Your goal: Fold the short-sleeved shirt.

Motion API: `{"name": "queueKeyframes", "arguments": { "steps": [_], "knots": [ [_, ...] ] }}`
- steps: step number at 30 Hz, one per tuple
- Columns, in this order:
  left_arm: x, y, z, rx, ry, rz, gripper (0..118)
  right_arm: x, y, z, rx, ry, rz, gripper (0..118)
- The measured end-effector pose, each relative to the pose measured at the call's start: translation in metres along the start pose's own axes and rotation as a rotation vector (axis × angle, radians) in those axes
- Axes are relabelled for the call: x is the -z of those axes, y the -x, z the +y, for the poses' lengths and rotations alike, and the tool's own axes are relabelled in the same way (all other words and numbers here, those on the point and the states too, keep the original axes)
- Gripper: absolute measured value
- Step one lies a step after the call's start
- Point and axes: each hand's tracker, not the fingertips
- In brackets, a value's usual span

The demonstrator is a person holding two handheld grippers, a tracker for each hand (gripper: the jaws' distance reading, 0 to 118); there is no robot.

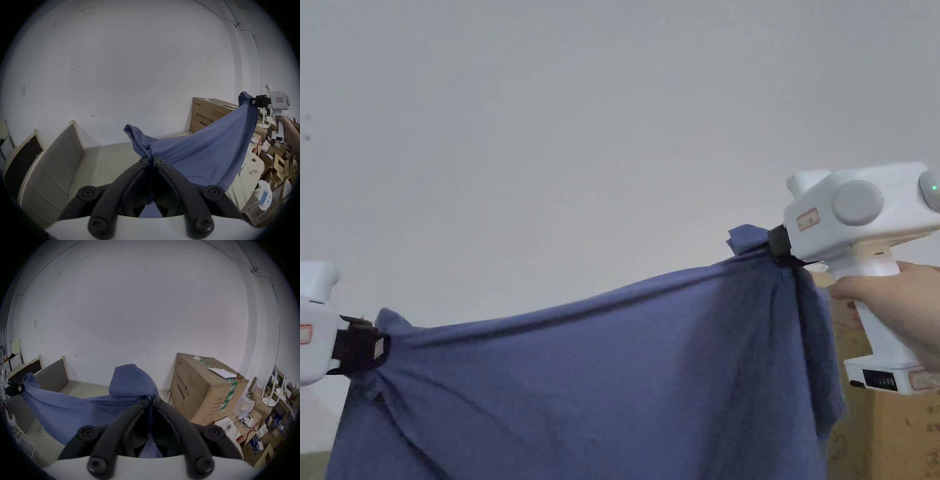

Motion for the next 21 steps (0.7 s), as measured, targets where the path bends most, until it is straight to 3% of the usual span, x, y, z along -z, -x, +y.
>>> {"name": "queueKeyframes", "arguments": {
  "steps": [4,13,21],
  "knots": [
    [0.039,0.017,0.021,-0.105,-0.033,0.001,3,0.028,0.011,0.037,-0.031,-0.020,-0.042,2],
    [0.120,0.036,0.055,-0.121,-0.160,0.074,3,0.097,0.036,0.102,-0.140,-0.146,-0.120,2],
    [0.178,0.044,0.040,-0.094,-0.161,0.143,3,0.149,0.057,0.075,-0.177,-0.138,-0.136,2]
  ]
}}
